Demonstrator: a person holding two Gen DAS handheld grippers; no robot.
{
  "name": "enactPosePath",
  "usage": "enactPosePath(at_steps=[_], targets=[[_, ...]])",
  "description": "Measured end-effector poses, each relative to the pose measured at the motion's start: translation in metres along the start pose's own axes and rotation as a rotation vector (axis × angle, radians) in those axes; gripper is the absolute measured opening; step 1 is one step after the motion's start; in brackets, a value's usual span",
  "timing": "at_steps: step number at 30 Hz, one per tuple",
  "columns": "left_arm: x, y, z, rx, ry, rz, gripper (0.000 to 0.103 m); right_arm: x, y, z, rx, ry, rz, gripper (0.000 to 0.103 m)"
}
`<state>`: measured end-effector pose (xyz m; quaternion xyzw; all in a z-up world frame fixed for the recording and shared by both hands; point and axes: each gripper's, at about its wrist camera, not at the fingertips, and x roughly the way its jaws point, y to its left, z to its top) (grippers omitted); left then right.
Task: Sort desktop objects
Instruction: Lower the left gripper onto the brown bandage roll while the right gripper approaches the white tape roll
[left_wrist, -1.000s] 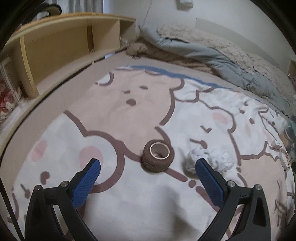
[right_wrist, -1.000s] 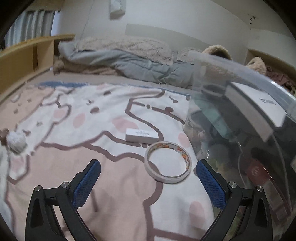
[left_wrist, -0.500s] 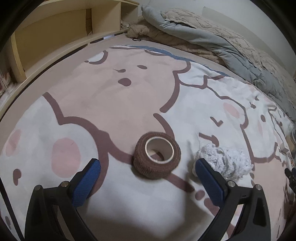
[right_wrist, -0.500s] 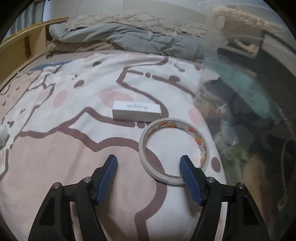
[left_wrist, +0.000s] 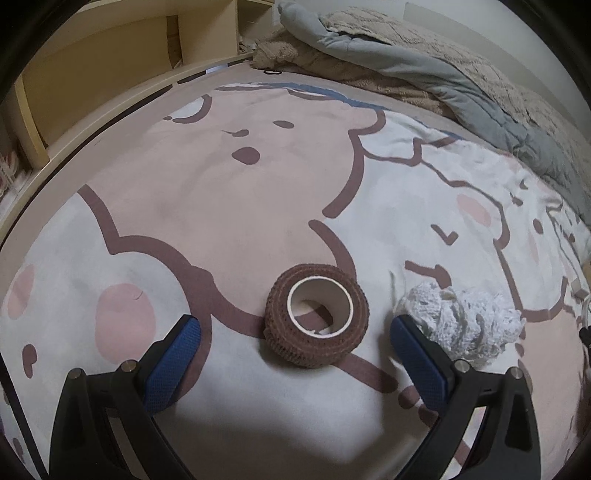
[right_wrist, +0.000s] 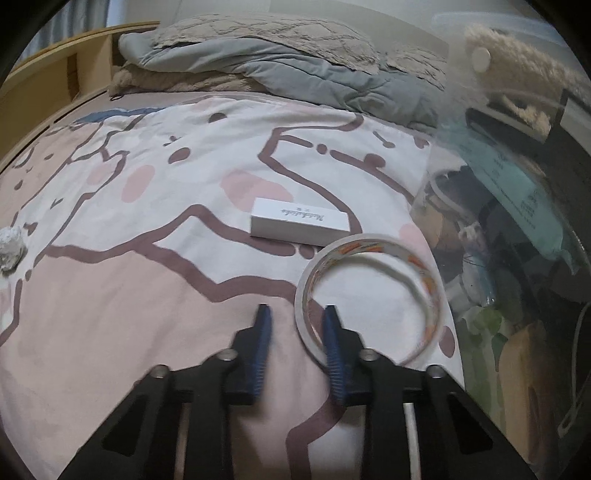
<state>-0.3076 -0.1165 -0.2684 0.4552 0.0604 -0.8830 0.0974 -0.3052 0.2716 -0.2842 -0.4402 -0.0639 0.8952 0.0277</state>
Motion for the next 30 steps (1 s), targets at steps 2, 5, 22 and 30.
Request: enactPosePath(at_steps=[2,5,22,30], targets=[[0.000,0.000,0.000,0.002,0.003,-0.003,0.103,-0.003,0.003,-0.001,-0.019,0.000,0.005,0.016],[0.000,0.001,0.000,0.002,0.003,-0.008,0.103,-0.009,0.009,-0.006,-0.047,0.006,0.021,0.014],[-0.012,-0.002,-0.001,0.035,-0.018,0.006,0.055,-0.082,0.114,-0.046,-0.369,-0.016,0.164,0.011],[-0.033,-0.009,-0.006,0.059,-0.038,-0.039,0.047,-0.104,0.151,-0.073,-0.491,-0.033,0.210,0.011]])
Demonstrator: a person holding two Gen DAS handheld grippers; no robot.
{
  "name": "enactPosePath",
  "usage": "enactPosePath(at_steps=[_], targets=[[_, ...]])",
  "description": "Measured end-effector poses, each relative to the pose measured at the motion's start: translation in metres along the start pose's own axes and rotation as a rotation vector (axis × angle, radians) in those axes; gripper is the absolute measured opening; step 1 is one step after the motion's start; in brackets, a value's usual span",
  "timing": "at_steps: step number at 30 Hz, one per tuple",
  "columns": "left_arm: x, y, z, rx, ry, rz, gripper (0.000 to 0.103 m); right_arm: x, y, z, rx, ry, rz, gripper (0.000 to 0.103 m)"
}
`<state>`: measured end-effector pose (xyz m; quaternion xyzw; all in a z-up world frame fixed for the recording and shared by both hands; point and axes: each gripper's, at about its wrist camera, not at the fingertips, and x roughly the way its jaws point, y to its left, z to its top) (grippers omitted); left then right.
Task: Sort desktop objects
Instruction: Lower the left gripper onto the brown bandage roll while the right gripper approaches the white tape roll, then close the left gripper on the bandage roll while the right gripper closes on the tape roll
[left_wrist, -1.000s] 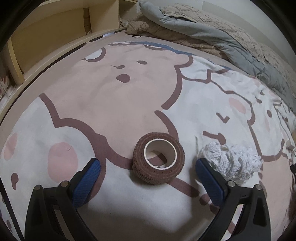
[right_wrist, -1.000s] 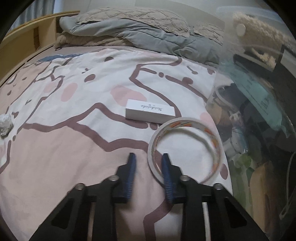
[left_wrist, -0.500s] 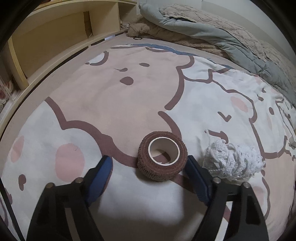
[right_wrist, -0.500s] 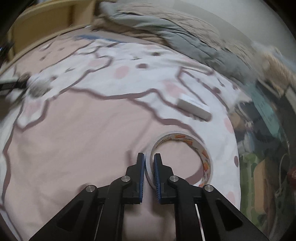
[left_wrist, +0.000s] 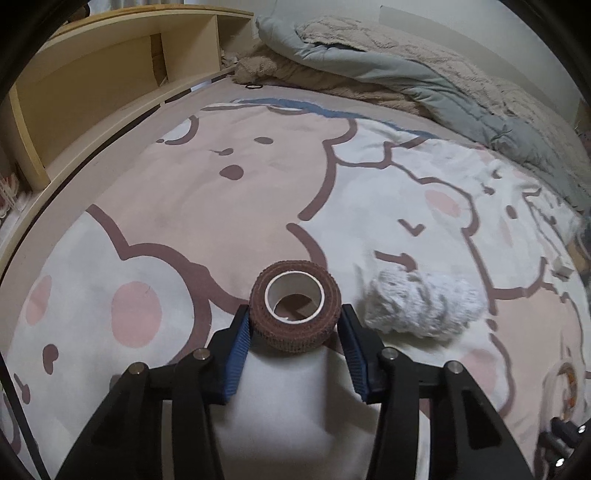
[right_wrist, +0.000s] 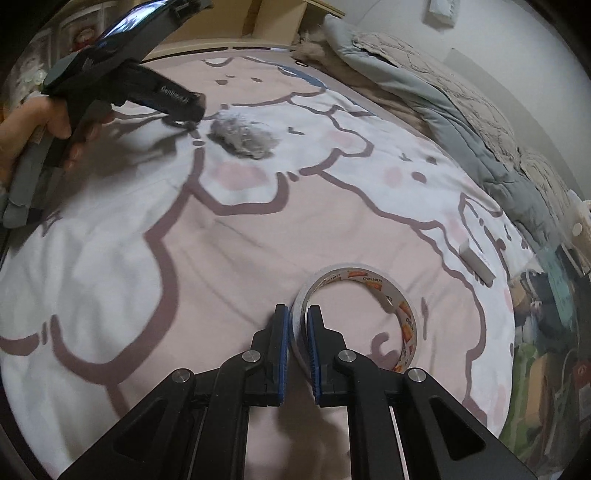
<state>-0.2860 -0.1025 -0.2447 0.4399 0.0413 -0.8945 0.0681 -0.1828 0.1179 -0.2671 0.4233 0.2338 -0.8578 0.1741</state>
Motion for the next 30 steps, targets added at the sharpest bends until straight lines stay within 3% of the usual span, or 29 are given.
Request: enactPosePath(at_steps=[10,11,13,14,20,22,23,29,30], targets=[[-0.061,-0.007,-0.012,-0.005,-0.070,-0.097,0.047,-0.022,-0.031,-0.006,0.226,-0.078,0.127,0.013],[-0.066,-0.009,-0.014,-0.010,-0.072,-0.111,0.047,-0.025,-0.033,-0.006,0.244,-0.089,0.120,0.017],[-0.075,-0.016,-0.017,-0.020,-0.073,-0.141,0.047,-0.031,-0.038,-0.009,0.279,-0.112,0.105,0.044],[-0.078,-0.021,-0.020,-0.019,-0.073,-0.156,0.047,-0.034,-0.040,-0.010,0.298,-0.124,0.107,0.050],[-0.090,-0.053,-0.046,0.045,-0.043,-0.205,0.047,-0.038,-0.066,-0.020,0.442,-0.141,0.178,0.054],[-0.088,-0.061,-0.056,0.066,-0.015,-0.215,0.047,-0.034,-0.072,-0.023,0.485,-0.121,0.240,0.077],[-0.086,-0.064,-0.060,0.073,-0.001,-0.217,0.047,-0.032,-0.073,-0.024,0.500,-0.114,0.260,0.083],[-0.071,-0.082,-0.078,0.133,0.066,-0.213,0.047,-0.017,-0.076,-0.026,0.509,-0.069,0.249,0.087],[-0.068,-0.086,-0.079,0.148,0.071,-0.204,0.047,-0.013,-0.077,-0.025,0.509,-0.061,0.248,0.094]])
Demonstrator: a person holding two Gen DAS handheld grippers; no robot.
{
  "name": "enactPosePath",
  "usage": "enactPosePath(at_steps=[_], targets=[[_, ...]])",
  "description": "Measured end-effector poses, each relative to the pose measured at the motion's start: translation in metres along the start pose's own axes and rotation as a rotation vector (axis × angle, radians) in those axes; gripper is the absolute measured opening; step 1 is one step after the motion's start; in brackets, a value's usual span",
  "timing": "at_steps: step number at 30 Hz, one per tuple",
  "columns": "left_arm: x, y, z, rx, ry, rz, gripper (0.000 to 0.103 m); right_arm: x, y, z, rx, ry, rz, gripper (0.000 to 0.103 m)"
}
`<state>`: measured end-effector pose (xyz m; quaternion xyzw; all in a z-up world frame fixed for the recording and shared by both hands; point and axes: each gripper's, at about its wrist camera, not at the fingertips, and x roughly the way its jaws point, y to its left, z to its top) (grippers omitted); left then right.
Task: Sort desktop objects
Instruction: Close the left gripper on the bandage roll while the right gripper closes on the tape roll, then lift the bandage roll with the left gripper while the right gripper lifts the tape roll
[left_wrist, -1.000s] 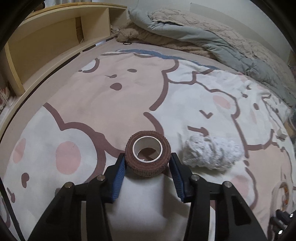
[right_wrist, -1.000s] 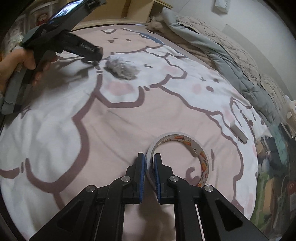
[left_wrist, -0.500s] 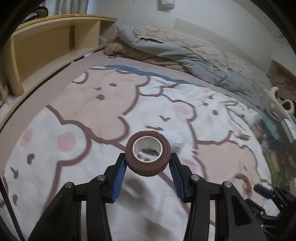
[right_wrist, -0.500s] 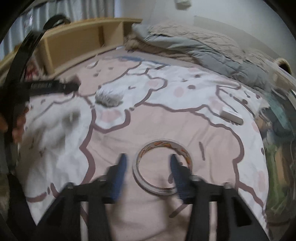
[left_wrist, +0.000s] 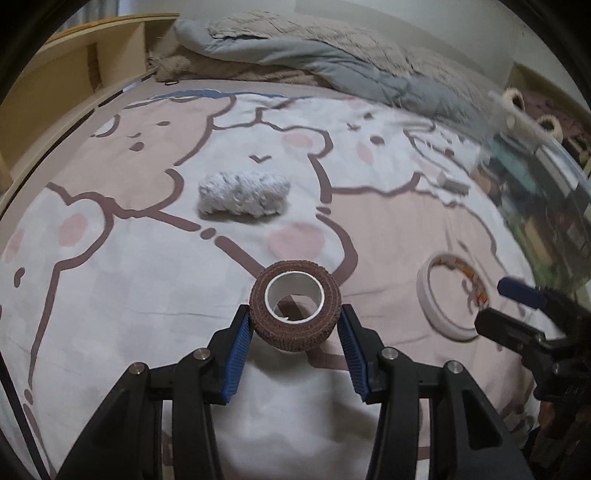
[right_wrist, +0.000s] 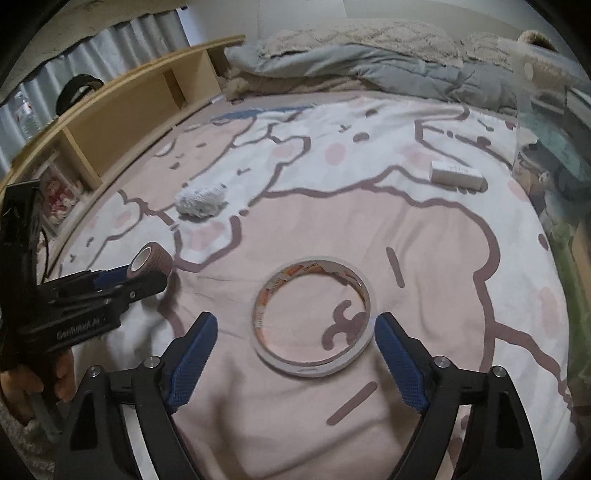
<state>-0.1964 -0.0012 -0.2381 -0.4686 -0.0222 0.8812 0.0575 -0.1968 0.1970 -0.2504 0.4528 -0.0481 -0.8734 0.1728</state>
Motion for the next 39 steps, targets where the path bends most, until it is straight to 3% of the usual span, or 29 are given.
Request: enactPosePath(at_steps=[1,11,13,16,39], targets=[[0.002,-0.001,-0.001,0.004,0.005,0.003,0.047,0.005,0.000,0.000,-0.007,0.013,-0.002,0.100],[0.021,-0.006,-0.008,0.040,0.038,0.039,0.048,0.040,0.006,0.002,-0.065,0.082,-0.096,0.100],[0.022,-0.004,-0.007,0.020,0.044,0.017,0.057,0.040,0.004,0.002,-0.055,0.082,-0.104,0.099],[0.023,-0.005,-0.006,0.014,0.042,0.015,0.061,0.039,0.006,0.002,-0.074,0.081,-0.123,0.091],[0.020,0.004,-0.006,-0.058,0.033,0.016,0.057,0.039,0.010,0.002,-0.094,0.074,-0.150,0.091]])
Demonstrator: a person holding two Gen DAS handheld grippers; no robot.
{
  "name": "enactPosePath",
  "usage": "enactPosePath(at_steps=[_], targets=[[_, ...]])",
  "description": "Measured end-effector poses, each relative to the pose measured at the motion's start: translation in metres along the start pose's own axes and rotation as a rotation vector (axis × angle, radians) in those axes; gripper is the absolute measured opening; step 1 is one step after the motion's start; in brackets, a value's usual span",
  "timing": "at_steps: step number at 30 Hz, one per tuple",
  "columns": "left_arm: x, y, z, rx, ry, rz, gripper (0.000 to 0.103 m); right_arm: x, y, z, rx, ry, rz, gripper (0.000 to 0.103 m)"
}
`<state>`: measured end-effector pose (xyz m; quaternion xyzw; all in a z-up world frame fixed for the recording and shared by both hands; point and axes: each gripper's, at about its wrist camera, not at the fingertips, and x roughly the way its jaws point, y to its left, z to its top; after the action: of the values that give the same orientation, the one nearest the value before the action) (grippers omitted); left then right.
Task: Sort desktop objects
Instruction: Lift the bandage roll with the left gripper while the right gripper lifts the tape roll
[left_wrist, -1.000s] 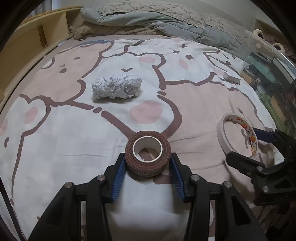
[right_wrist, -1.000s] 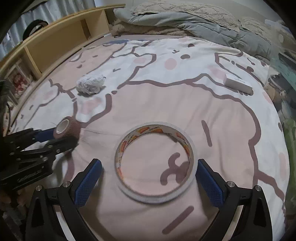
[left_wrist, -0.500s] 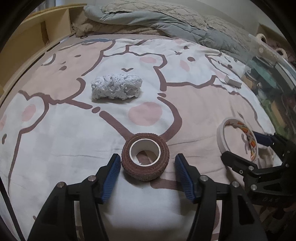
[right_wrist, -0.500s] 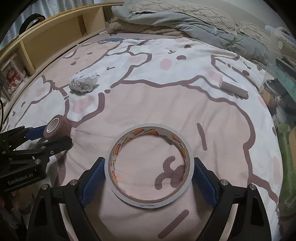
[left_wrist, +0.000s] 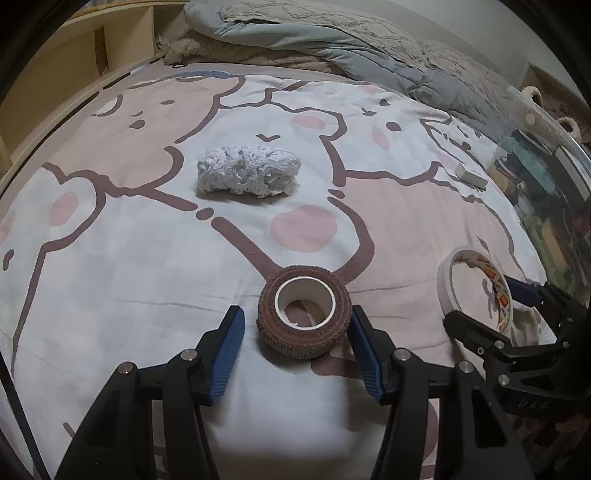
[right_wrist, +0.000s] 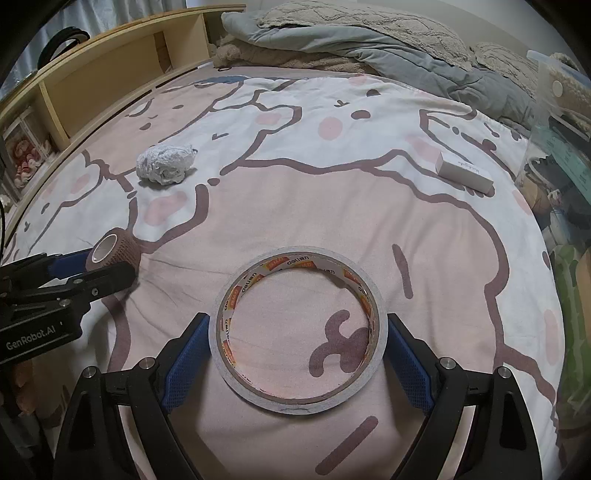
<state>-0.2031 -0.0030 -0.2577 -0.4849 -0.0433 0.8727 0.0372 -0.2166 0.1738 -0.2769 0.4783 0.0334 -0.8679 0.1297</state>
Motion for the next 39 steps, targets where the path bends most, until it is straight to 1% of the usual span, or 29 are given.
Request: enactPosePath(at_steps=[5,9,11,16,17,19,22,25,28,30,34,39], targets=[[0.000,0.001,0.001,-0.005,0.004,-0.001,0.057,0.000,0.000,0.000,-0.001,0.000,-0.001,0.091],[0.006,0.007,-0.002,-0.051,0.036,-0.029,0.057,0.004,0.000,-0.001,0.006,0.013,-0.011,0.091],[0.008,0.009,-0.003,-0.066,0.040,-0.037,0.057,0.005,0.002,-0.002,0.002,0.016,-0.020,0.091],[0.008,0.009,-0.003,-0.065,0.037,-0.037,0.057,0.005,0.004,-0.002,-0.007,0.019,-0.035,0.091],[0.007,0.010,-0.003,-0.071,0.034,-0.040,0.056,0.004,0.005,-0.002,-0.006,0.016,-0.039,0.091],[0.005,0.012,-0.002,-0.087,0.029,-0.045,0.049,0.002,0.006,-0.002,-0.004,0.007,-0.044,0.091],[0.003,0.015,0.000,-0.111,0.024,-0.060,0.048,-0.002,0.004,-0.002,0.009,-0.004,-0.037,0.091],[0.000,0.014,0.000,-0.104,0.009,-0.041,0.047,-0.003,0.002,-0.002,0.021,-0.012,-0.033,0.091],[-0.005,0.009,0.001,-0.068,-0.027,-0.001,0.047,-0.008,0.000,0.000,0.028,-0.039,-0.064,0.091],[-0.011,0.006,0.003,-0.047,-0.057,0.015,0.047,-0.011,-0.003,0.001,0.041,-0.050,-0.065,0.091],[-0.016,0.005,0.005,-0.040,-0.084,0.021,0.047,-0.011,-0.009,0.002,0.068,-0.052,-0.065,0.091],[-0.021,0.005,0.007,-0.034,-0.102,0.023,0.047,-0.018,-0.012,0.004,0.083,-0.067,-0.092,0.091]])
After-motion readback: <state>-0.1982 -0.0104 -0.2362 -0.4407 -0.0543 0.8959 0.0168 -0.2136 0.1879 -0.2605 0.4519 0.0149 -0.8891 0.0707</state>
